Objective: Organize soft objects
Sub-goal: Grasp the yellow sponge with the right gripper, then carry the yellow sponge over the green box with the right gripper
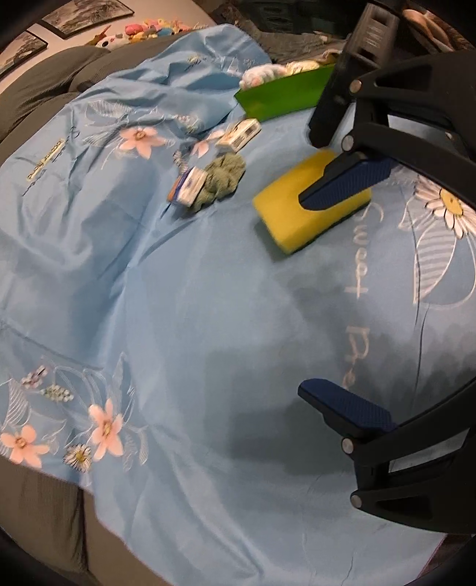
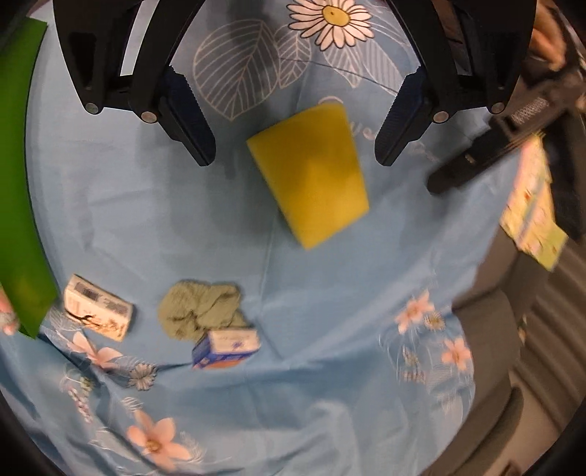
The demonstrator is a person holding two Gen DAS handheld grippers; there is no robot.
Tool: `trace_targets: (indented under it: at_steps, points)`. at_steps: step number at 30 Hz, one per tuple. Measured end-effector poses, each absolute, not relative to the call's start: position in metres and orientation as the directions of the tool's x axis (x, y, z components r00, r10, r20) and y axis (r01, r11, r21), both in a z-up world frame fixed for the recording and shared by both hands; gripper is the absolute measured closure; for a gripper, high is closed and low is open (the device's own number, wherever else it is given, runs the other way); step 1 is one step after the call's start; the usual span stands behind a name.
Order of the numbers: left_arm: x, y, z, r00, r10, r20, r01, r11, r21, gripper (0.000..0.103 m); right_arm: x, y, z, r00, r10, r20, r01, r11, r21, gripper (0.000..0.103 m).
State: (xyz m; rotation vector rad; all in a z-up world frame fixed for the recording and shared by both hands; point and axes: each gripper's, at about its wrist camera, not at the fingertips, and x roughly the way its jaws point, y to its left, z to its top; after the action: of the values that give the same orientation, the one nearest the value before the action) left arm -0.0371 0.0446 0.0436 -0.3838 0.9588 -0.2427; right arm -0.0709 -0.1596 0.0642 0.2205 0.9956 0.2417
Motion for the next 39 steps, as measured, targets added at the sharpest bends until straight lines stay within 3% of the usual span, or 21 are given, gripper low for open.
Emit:
trace_targets:
  at_steps: [4,5,6,9,11,14,20,25,31,39]
  points:
    - [-0.040,0.024,0.042,0.517,-0.447,-0.730,0.105,0.879,-0.465,0.016,-0.072,-0.181,0.075,0.559,0.334,-0.759,-0.062,0.930,0.363,0.014]
    - [-0.040,0.020,0.041,0.511,-0.458,-0.728,0.118,0.876,-0.468,0.018,-0.071,-0.187,0.076,0.562,0.348,-0.751,-0.051,0.920,0.388,0.021]
    - [-0.040,0.013,0.040,0.499,-0.471,-0.727,0.135,0.871,-0.472,0.025,-0.072,-0.189,0.076,0.562,0.360,-0.745,-0.045,0.912,0.407,0.032]
    - [-0.039,-0.004,0.034,0.458,-0.511,-0.728,0.171,0.854,-0.491,0.042,-0.062,-0.192,0.069,0.524,0.416,-0.743,-0.045,0.885,0.464,0.049]
    - [-0.037,-0.015,0.030,0.431,-0.529,-0.731,0.199,0.846,-0.494,0.059,-0.056,-0.186,0.062,0.494,0.437,-0.752,-0.051,0.877,0.477,0.051]
    - [-0.034,-0.027,0.025,0.419,-0.530,-0.737,0.221,0.847,-0.483,0.069,-0.046,-0.175,0.050,0.461,0.442,-0.770,-0.054,0.879,0.473,0.053]
    - [-0.033,-0.034,0.034,0.461,-0.507,-0.728,0.241,0.861,-0.447,0.072,-0.039,-0.176,0.033,0.428,0.444,-0.787,-0.029,0.877,0.479,0.053]
    - [-0.036,-0.059,0.067,0.544,-0.494,-0.679,0.323,0.869,-0.374,0.072,-0.050,-0.184,0.053,0.490,0.446,-0.749,-0.032,0.867,0.497,0.052]
    - [-0.035,-0.109,0.109,0.547,-0.604,-0.580,0.463,0.795,-0.391,0.071,-0.074,-0.227,0.103,0.634,0.364,-0.682,0.022,0.873,0.486,0.052]
    - [-0.029,-0.210,0.135,0.470,-0.708,-0.527,0.618,0.690,-0.377,0.071,-0.110,-0.310,0.151,0.803,0.157,-0.575,0.186,0.851,0.492,0.052]
